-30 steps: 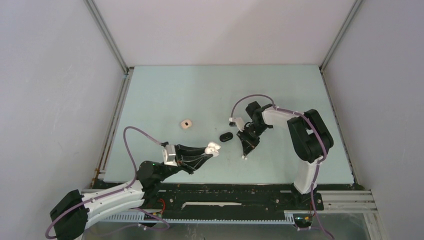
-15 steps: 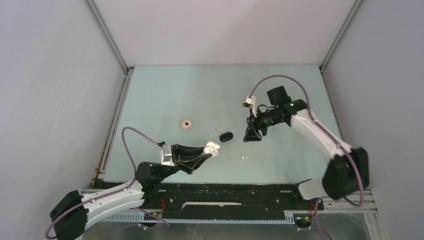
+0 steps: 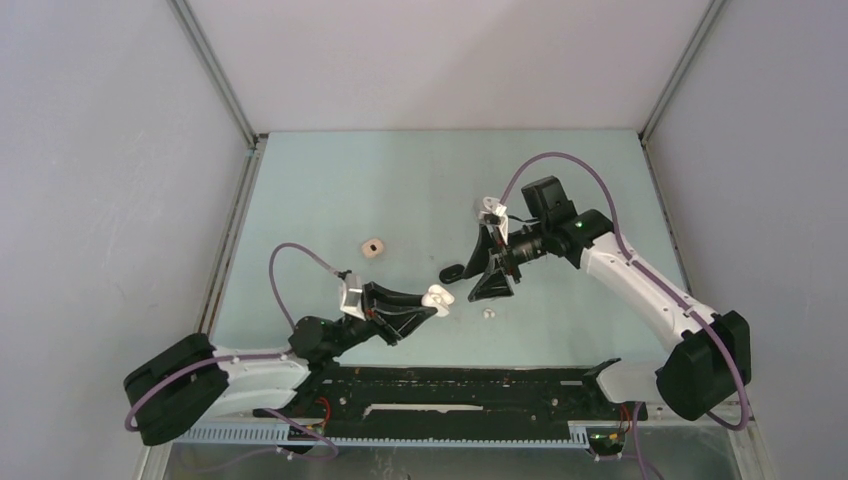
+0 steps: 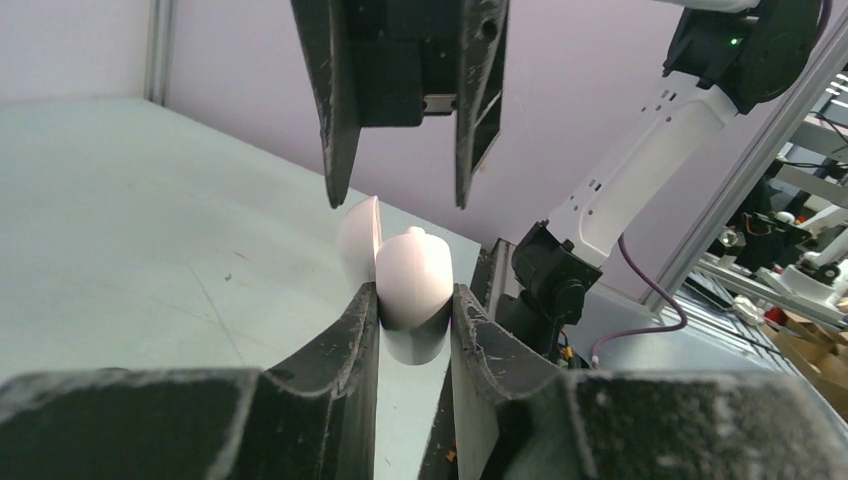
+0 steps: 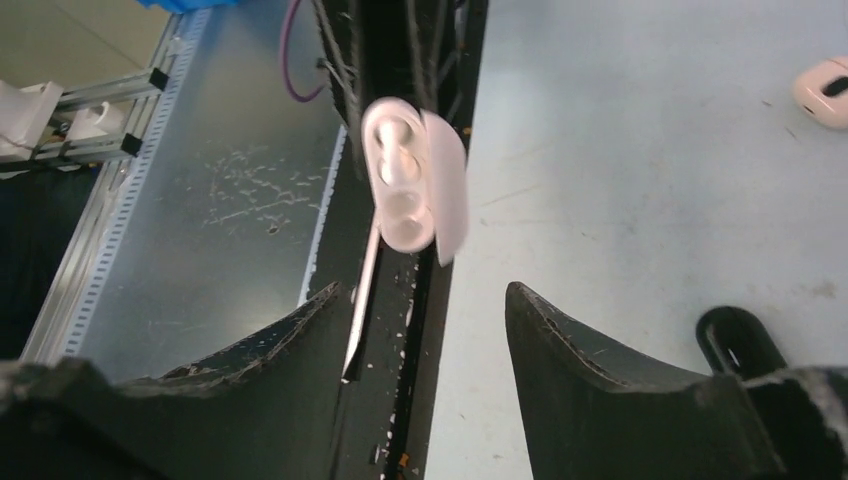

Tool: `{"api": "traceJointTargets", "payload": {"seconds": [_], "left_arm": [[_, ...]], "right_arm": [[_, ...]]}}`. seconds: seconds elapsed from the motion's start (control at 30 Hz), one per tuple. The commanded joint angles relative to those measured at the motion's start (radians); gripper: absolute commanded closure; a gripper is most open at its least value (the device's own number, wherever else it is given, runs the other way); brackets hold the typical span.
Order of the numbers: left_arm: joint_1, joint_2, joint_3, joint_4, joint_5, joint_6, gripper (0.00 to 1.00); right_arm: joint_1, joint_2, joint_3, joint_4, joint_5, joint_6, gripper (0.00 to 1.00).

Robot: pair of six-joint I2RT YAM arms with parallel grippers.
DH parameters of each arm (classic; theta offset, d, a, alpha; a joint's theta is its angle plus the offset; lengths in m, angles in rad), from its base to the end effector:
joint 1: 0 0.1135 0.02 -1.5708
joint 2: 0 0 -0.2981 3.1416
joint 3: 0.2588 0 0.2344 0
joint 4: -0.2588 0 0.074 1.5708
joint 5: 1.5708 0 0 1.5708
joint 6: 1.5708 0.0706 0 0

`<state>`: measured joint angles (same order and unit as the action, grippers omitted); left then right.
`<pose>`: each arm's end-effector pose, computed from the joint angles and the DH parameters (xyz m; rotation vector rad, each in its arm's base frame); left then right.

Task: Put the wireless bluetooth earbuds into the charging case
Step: Place the earbud at the center of the board, then adjust the charging case.

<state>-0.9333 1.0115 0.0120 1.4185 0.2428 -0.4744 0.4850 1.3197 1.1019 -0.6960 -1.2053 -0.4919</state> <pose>0.0846 -0.1427 0.2660 0.5160 1.1706 -1.3701 0.1822 0.1706 0.3333 -1.4230 1.6264 1.4451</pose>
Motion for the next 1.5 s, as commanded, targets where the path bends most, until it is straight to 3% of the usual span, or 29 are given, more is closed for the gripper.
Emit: {"api": "traceJointTargets", "payload": {"seconds": [0.0, 0.5, 0.63, 0.8, 0.87, 1.0, 1.07, 1.13, 1.33, 1.37, 1.47], "left_arm": [[0.004, 0.082, -0.02, 0.174, 0.029, -0.069, 1.0], [-0.002, 0.133, 0.07, 0.174, 0.057, -0.071, 1.0], [-0.003, 0.133, 0.081, 0.174, 0.063, -0.064, 1.0], [-0.002, 0.14, 0.082, 0.174, 0.064, -0.062, 1.0], [-0.002, 0.142, 0.075, 0.174, 0.054, -0.062, 1.0], [-0.002, 0.136, 0.052, 0.157, 0.023, -0.047, 0.85], [-0.002, 0.12, 0.053, 0.088, 0.046, -0.022, 0.75], [-0.005, 0.091, 0.071, -0.033, 0.085, 0.027, 0.74], [-0.019, -0.048, 0.11, -0.336, 0.118, 0.206, 0.88], [-0.019, -0.071, 0.119, -0.392, 0.113, 0.231, 0.86], [-0.034, -0.134, 0.136, -0.565, 0.055, 0.312, 0.67]], "right_arm": [[0.038, -0.027, 0.008, 0.059, -0.07, 0.02, 0.39], [0.128, 0.055, 0.009, 0.058, 0.06, 0.077, 0.4], [0.162, 0.073, 0.008, 0.049, 0.075, 0.072, 0.45], [0.162, 0.073, 0.009, 0.046, 0.068, 0.066, 0.66], [0.161, 0.064, 0.008, 0.041, 0.077, 0.061, 0.78], [0.168, 0.025, 0.008, 0.027, 0.166, 0.036, 0.91], [0.183, 0.002, 0.009, 0.019, 0.246, 0.022, 0.93], [0.205, -0.024, 0.009, 0.005, 0.318, 0.002, 0.94], [0.25, -0.039, 0.008, -0.045, 0.396, -0.048, 0.96], [0.253, -0.042, 0.009, -0.048, 0.407, -0.051, 0.96], [0.277, -0.047, 0.008, -0.056, 0.476, -0.067, 0.97]]}}
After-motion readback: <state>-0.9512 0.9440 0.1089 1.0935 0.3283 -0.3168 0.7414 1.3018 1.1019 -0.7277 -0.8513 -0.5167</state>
